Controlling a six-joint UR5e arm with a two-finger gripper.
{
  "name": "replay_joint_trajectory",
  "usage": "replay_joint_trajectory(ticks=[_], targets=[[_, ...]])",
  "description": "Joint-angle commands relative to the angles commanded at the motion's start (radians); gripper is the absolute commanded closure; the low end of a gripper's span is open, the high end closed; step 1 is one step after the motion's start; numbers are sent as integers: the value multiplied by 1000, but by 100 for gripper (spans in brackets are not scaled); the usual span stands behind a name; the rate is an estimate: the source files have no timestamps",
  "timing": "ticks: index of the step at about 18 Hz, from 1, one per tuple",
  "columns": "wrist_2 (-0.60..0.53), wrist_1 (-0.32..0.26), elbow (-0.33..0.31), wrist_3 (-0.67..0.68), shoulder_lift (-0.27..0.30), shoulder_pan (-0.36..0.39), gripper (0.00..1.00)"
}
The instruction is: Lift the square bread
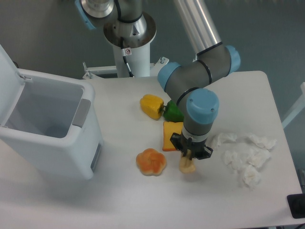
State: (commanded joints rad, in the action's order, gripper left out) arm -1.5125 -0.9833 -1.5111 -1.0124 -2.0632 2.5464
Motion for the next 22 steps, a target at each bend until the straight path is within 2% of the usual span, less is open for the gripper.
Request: replay_joint_trajectory(ticks=[6, 14, 18, 22], targets=[[2, 0, 25, -74, 29, 46, 70], [-8, -15, 89, -172, 49, 61, 60], [-11, -64, 94, -256, 75, 78, 54], [-32, -72, 94, -268, 89, 78, 54]])
